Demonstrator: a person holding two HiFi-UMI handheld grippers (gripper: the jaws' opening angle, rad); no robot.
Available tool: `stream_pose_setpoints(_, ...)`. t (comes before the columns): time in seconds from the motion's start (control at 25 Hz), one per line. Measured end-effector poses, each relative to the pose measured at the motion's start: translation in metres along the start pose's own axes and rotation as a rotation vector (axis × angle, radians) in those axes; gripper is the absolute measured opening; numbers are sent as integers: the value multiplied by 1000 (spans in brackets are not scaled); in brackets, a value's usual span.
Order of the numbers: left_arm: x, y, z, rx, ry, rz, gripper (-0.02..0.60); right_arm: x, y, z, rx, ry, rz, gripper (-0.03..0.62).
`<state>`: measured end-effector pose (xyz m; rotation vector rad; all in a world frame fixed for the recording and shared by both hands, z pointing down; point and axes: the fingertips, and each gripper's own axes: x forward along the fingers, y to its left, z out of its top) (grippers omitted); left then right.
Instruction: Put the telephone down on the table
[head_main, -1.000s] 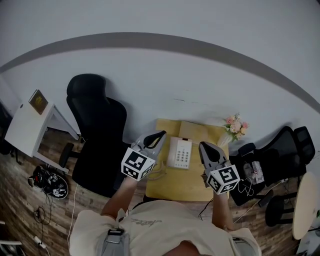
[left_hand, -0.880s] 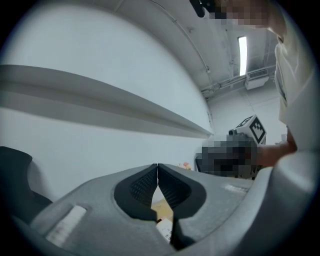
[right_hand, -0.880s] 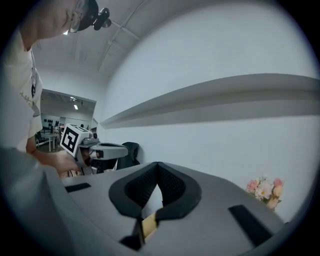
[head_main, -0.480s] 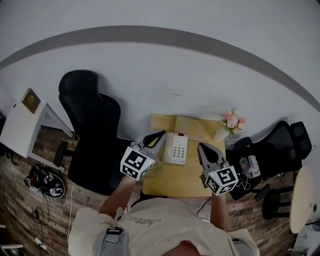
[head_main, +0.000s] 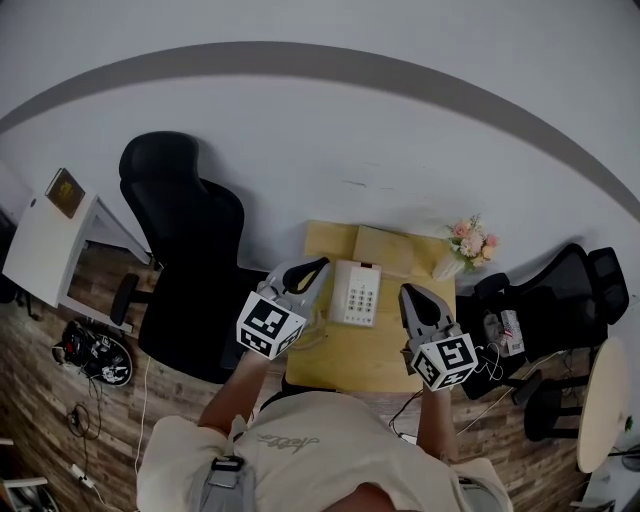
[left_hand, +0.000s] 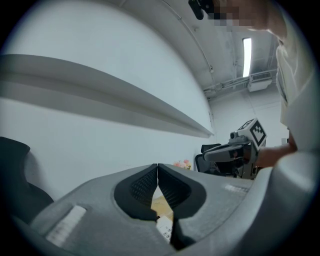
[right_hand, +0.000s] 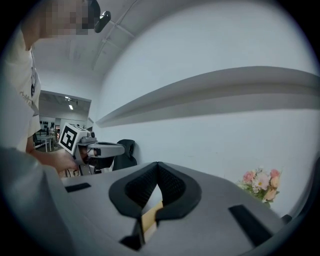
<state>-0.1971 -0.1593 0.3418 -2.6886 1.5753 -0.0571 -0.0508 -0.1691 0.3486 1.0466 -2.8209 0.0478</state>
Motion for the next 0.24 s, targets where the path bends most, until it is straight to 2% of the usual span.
stream_pose_setpoints(0.24,1,1,-6,26,34,5,17,0,-11,-7,12,6,-18,2)
